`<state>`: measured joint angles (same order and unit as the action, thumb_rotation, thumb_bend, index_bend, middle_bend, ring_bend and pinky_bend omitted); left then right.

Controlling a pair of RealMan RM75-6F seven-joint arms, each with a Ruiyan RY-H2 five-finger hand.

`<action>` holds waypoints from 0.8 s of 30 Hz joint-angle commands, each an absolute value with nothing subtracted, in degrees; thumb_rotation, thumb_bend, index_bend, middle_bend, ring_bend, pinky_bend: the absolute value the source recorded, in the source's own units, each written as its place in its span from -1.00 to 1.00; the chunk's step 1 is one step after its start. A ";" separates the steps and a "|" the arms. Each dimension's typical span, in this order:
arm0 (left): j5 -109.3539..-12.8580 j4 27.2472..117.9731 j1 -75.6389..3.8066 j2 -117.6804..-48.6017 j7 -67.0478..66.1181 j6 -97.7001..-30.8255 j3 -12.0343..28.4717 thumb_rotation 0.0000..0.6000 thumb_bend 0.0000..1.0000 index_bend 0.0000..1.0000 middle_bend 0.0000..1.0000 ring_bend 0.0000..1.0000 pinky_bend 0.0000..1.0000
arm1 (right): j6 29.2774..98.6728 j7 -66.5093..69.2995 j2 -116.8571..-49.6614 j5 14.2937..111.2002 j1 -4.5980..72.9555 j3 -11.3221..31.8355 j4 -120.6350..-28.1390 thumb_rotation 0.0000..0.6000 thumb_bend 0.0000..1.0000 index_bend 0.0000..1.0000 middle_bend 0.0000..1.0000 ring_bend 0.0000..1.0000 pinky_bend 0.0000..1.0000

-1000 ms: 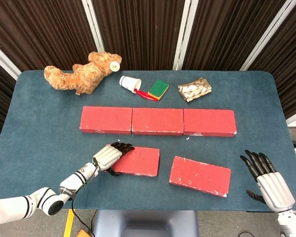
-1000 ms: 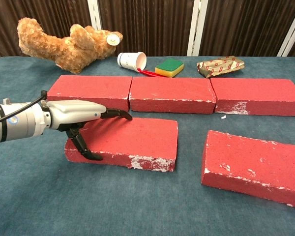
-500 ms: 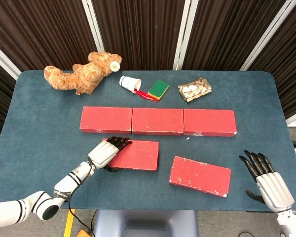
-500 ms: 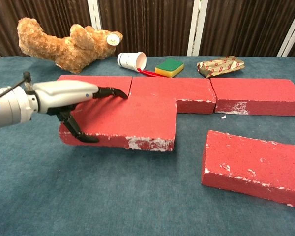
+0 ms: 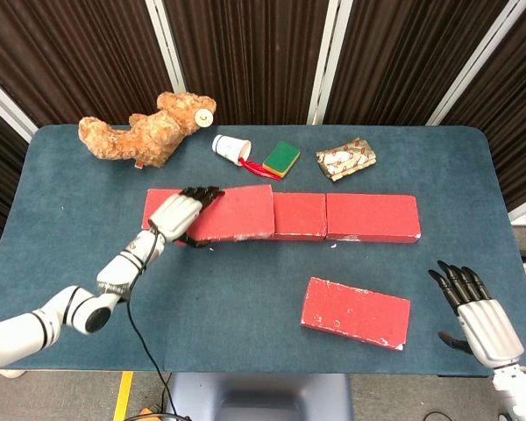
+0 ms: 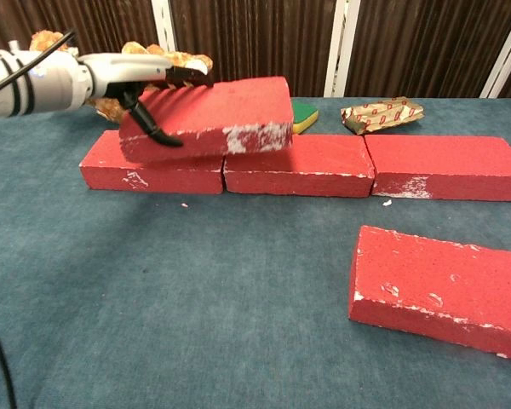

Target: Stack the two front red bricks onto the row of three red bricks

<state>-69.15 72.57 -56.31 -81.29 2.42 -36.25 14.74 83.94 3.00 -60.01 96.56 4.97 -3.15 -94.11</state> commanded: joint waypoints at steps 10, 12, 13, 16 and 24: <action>-73.41 54.74 -65.03 -90.54 12.35 -27.73 14.94 1.00 -0.40 -1.00 0.19 0.51 0.86 | 82.45 2.67 -60.17 92.99 5.30 -1.71 -93.57 1.00 -0.87 -1.00 -1.00 -1.00 -1.00; -73.84 53.69 -65.46 -91.03 13.39 -27.27 14.74 1.00 -0.40 -1.00 0.18 0.51 0.85 | 82.37 2.88 -60.09 92.98 5.32 -1.74 -93.54 1.00 -0.87 -1.00 -1.00 -1.00 -1.00; -74.26 53.11 -65.64 -91.35 13.59 -27.52 14.60 1.00 -0.40 -1.00 0.17 0.51 0.85 | 82.43 2.92 -60.06 92.99 5.28 -1.75 -93.56 1.00 -0.87 -1.00 -1.00 -1.00 -1.00; -75.58 52.07 -66.15 -92.20 14.64 -28.31 14.17 1.00 -0.41 -1.00 0.14 0.48 0.79 | 82.11 2.81 -59.98 93.55 5.35 -2.17 -93.61 1.00 -0.87 -1.00 -1.00 -1.00 -1.00; -77.96 51.68 -67.27 -92.38 16.71 -28.54 12.72 1.00 -0.41 -1.00 -0.01 0.17 0.21 | 81.71 2.89 -59.82 93.86 5.55 -2.40 -93.75 1.00 -0.87 -1.00 -1.00 -1.00 -1.00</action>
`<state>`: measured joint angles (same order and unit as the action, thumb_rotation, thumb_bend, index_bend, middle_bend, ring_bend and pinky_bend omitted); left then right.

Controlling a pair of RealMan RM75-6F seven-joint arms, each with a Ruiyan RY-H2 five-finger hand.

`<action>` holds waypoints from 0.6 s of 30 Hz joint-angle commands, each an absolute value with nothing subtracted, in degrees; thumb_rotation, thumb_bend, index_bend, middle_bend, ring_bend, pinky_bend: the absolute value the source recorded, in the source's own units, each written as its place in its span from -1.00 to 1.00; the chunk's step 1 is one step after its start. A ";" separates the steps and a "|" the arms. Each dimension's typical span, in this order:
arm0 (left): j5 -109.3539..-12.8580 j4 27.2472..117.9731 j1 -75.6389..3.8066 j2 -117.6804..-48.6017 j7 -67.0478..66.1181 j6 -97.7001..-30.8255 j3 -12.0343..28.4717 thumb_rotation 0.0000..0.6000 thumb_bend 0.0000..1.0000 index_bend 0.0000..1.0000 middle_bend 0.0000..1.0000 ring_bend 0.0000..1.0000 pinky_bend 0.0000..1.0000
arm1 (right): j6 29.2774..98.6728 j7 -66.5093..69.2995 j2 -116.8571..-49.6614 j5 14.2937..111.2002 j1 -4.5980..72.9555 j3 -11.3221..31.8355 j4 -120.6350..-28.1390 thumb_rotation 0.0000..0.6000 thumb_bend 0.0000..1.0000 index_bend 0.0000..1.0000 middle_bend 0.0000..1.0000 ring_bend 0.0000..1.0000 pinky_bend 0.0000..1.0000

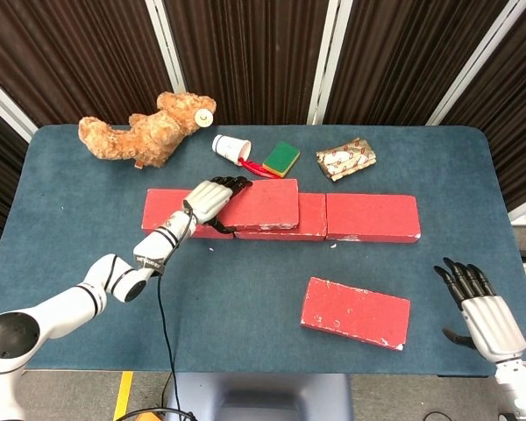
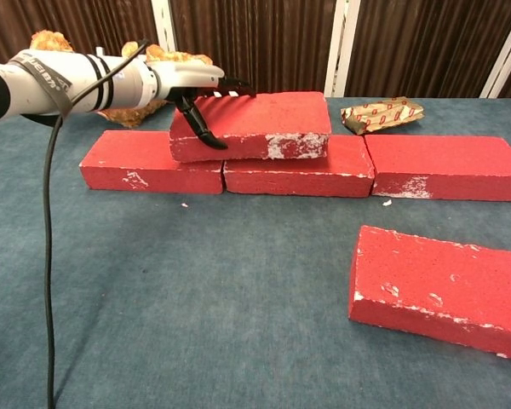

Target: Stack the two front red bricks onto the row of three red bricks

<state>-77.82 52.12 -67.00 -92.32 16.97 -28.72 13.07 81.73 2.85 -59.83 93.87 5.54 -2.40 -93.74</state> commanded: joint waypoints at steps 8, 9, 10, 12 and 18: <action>-76.76 50.05 -67.72 -93.19 16.05 -27.69 12.25 1.00 -0.41 -1.00 -0.31 -0.15 -0.09 | 80.78 3.89 -59.44 94.33 6.05 -2.81 -93.67 1.00 -0.87 -1.00 -1.00 -1.00 -1.00; -76.66 50.25 -67.80 -93.02 16.06 -27.34 12.16 1.00 -0.41 -1.00 -0.34 -0.17 -0.16 | 80.85 3.88 -59.47 94.18 6.01 -2.74 -93.66 1.00 -0.87 -1.00 -1.00 -1.00 -1.00; -76.59 50.50 -67.84 -92.87 16.13 -27.19 12.14 1.00 -0.41 -1.00 -0.36 -0.19 -0.19 | 80.86 3.86 -59.49 94.04 5.99 -2.68 -93.65 1.00 -0.87 -1.00 -1.00 -1.00 -1.00; -76.45 50.94 -67.81 -92.65 16.42 -27.29 12.17 1.00 -0.41 -1.00 -0.38 -0.24 -0.25 | 80.72 3.78 -59.60 93.85 6.06 -2.59 -93.68 1.00 -0.87 -1.00 -1.00 -1.00 -1.00; -76.34 50.75 -68.13 -92.47 16.75 -26.50 11.77 1.00 -0.40 -1.00 -0.45 -0.45 -0.54 | 80.80 3.06 -59.75 93.60 5.97 -2.52 -93.93 1.00 -0.87 -1.00 -1.00 -1.00 -1.00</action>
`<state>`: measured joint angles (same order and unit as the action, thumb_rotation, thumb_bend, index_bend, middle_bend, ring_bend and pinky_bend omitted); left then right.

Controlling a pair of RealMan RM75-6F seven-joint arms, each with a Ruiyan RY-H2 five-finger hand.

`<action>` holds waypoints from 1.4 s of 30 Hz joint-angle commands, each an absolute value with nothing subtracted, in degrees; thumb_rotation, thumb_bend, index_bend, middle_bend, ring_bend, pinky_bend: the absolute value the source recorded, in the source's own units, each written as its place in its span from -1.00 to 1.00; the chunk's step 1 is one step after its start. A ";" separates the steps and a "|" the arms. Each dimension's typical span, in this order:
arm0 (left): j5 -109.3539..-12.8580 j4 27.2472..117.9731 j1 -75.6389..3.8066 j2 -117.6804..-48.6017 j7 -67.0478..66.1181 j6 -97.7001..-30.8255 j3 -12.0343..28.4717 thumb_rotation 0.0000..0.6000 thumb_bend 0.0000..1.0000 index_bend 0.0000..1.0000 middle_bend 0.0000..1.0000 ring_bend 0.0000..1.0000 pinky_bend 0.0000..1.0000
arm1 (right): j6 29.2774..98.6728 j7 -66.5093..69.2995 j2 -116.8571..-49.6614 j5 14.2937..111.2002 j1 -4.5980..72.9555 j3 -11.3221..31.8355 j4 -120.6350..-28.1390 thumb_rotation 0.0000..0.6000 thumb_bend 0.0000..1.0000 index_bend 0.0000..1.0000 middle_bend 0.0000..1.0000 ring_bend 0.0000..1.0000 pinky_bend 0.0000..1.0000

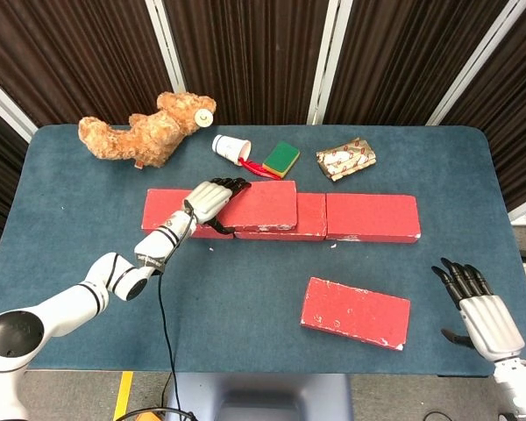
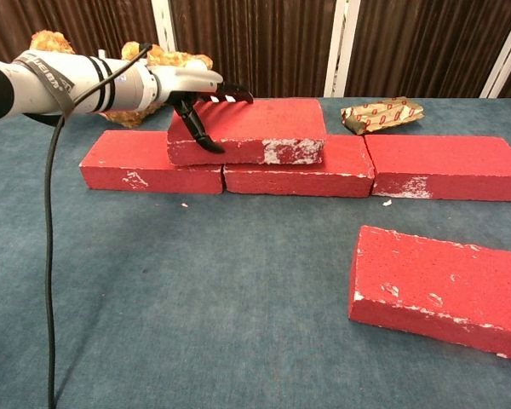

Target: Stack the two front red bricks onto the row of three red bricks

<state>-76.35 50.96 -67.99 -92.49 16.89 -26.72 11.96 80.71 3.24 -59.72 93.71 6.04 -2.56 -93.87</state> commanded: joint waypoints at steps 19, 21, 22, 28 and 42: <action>-74.23 52.86 -68.31 -91.13 16.12 -23.81 11.31 1.00 -0.55 -1.00 -1.00 -1.00 -0.91 | 81.50 2.40 -59.75 92.55 5.43 -2.08 -94.31 1.00 -0.87 -1.00 -1.00 -1.00 -1.00; -73.98 53.30 -68.38 -90.92 16.43 -23.54 11.49 1.00 -0.56 -1.00 -1.00 -1.00 -0.91 | 81.49 2.39 -59.79 92.50 5.42 -2.05 -94.35 1.00 -0.87 -1.00 -1.00 -1.00 -1.00; -73.97 53.35 -68.39 -90.89 16.45 -23.50 11.50 1.00 -0.56 -1.00 -1.00 -1.00 -0.91 | 81.50 2.38 -59.79 92.50 5.42 -2.04 -94.35 1.00 -0.87 -1.00 -1.00 -1.00 -1.00; -73.92 53.60 -68.35 -90.59 16.39 -23.86 11.63 1.00 -0.56 -1.00 -1.00 -1.00 -0.91 | 81.34 1.80 -59.82 92.58 5.44 -2.12 -94.57 1.00 -0.87 -1.00 -1.00 -1.00 -1.00; -81.03 80.65 -54.10 -73.51 9.07 -46.50 6.15 1.00 -0.58 -1.00 -1.00 -1.00 -0.91 | 83.40 16.07 -60.27 97.74 6.85 -2.80 -92.32 1.00 -0.87 -1.00 -1.00 -1.00 -1.00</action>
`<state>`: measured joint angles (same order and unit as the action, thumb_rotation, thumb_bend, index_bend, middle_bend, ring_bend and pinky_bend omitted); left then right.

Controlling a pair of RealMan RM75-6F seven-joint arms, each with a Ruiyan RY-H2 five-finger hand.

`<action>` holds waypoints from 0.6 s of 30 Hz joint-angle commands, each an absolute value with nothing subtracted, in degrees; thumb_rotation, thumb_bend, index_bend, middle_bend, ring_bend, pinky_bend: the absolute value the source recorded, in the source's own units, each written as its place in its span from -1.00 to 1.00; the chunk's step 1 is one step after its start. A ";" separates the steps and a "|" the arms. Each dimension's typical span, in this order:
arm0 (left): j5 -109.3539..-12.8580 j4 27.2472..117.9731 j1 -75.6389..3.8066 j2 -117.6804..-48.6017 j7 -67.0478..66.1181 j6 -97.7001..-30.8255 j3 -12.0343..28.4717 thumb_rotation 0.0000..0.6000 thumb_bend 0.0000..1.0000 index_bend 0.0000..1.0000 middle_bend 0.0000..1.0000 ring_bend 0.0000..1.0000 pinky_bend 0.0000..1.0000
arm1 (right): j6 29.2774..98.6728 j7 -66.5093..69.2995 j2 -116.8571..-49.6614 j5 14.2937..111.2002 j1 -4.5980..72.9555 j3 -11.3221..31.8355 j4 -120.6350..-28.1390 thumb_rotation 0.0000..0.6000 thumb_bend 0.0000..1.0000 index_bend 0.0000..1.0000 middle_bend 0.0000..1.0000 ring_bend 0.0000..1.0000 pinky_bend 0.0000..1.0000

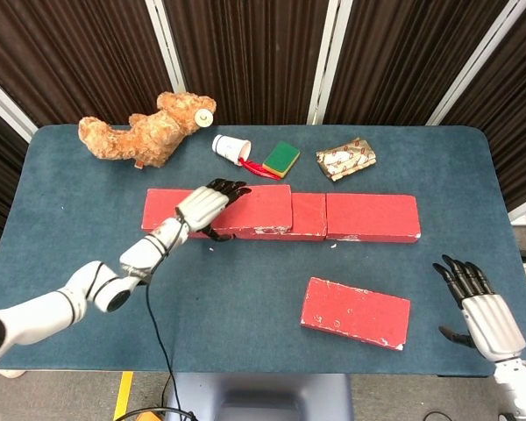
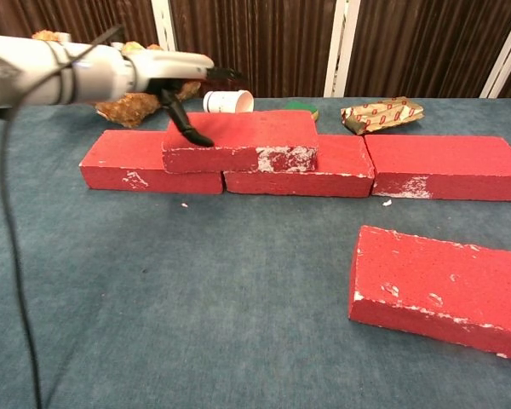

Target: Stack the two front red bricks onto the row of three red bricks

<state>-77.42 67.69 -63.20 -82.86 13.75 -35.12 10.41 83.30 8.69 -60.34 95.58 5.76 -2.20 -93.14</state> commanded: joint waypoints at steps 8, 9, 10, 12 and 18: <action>-86.60 88.23 -32.96 -68.67 -2.33 -69.30 -6.17 1.00 -0.56 -1.00 -1.00 -1.00 -0.90 | 71.39 14.83 -60.49 97.37 12.12 -4.96 -97.28 1.00 -0.87 -1.00 -1.00 -1.00 -1.00; -87.28 87.52 -31.38 -69.26 -2.57 -70.66 -7.16 1.00 -0.56 -1.00 -1.00 -1.00 -0.90 | 70.07 13.16 -60.89 96.19 12.50 -4.71 -98.07 1.00 -0.88 -1.00 -1.00 -1.00 -1.00; -87.90 86.58 -30.04 -69.92 -2.73 -71.69 -8.01 1.00 -0.55 -1.00 -1.00 -1.00 -0.90 | 68.82 11.98 -61.49 94.95 12.81 -4.50 -98.83 1.00 -0.88 -1.00 -1.00 -1.00 -1.00; -88.83 84.01 -27.43 -71.40 -3.17 -73.58 -9.31 1.00 -0.55 -1.00 -1.00 -1.00 -0.90 | 66.78 10.36 -63.33 92.56 13.26 -4.15 -99.98 1.00 -0.90 -1.00 -1.00 -1.00 -1.00; -90.36 78.47 -23.16 -74.08 0.26 -76.14 -10.51 1.00 -0.55 -1.00 -1.00 -1.00 -0.90 | 63.25 4.04 -68.76 86.52 14.18 -2.74 -99.79 1.00 -0.90 -1.00 -1.00 -1.00 -1.00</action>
<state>-89.36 80.30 -24.44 -73.03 -1.15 -75.16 -9.89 64.99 6.27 -66.84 88.64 13.38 -3.43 -99.45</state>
